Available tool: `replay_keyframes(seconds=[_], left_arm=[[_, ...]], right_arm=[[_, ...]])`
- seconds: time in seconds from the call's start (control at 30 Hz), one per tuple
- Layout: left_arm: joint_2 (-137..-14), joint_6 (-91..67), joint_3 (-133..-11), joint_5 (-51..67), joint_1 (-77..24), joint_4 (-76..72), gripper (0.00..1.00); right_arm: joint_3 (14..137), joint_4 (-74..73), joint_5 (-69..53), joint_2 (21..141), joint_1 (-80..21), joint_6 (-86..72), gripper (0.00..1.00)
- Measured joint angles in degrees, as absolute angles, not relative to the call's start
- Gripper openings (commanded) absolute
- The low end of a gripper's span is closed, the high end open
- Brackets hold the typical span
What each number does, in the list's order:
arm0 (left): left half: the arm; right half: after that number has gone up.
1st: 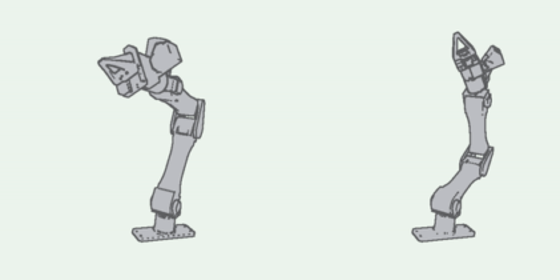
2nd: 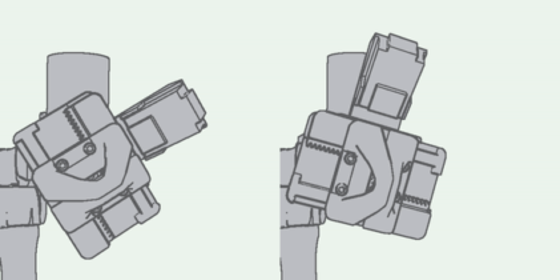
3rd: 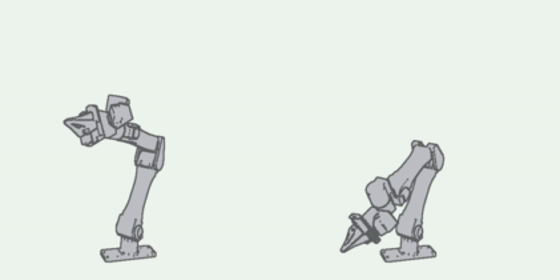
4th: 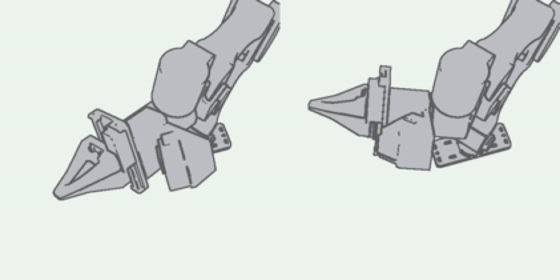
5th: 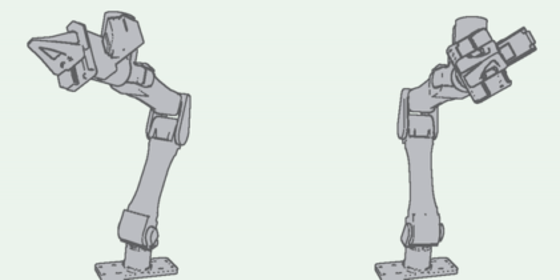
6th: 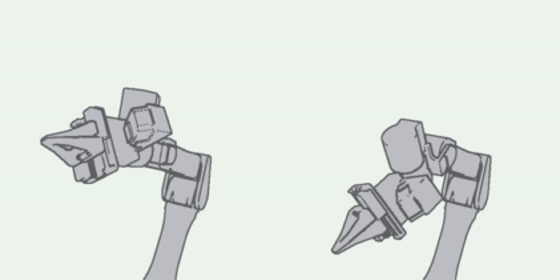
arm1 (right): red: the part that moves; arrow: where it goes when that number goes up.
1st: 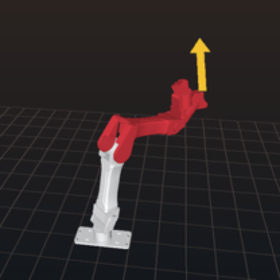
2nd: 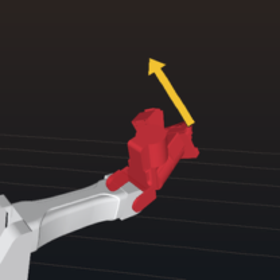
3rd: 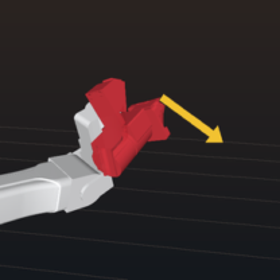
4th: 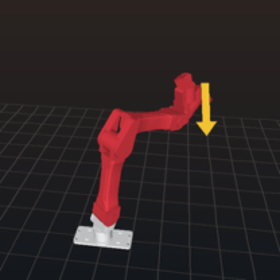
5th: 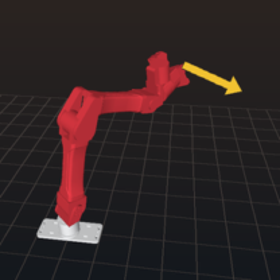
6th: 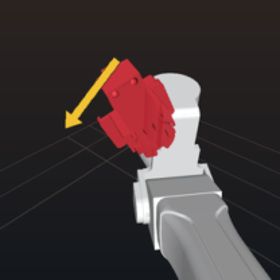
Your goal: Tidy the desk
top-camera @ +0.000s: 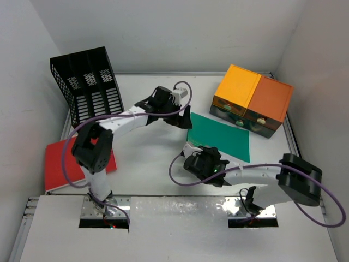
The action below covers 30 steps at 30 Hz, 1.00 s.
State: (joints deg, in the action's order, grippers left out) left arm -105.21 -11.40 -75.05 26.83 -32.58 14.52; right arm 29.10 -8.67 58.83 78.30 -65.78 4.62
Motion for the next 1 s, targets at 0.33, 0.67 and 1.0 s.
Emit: replay_keyframes(seconds=[0.33,0.67,1.0], left_arm=[[-85.12,-0.91,-78.50,3.49,-31.77,15.29,0.96],[-73.80,3.95,-79.09,-6.76,-20.40,19.55,0.99],[-60.97,11.18,-74.11,-12.78,-3.07,26.13,1.00]], right_arm=[[34.74,-15.14,50.76,65.84,-65.78,1.91,0.00],[42.72,-17.12,40.49,61.49,-65.78,1.50,0.00],[58.15,-11.57,31.55,65.69,-65.78,3.31,0.00]])
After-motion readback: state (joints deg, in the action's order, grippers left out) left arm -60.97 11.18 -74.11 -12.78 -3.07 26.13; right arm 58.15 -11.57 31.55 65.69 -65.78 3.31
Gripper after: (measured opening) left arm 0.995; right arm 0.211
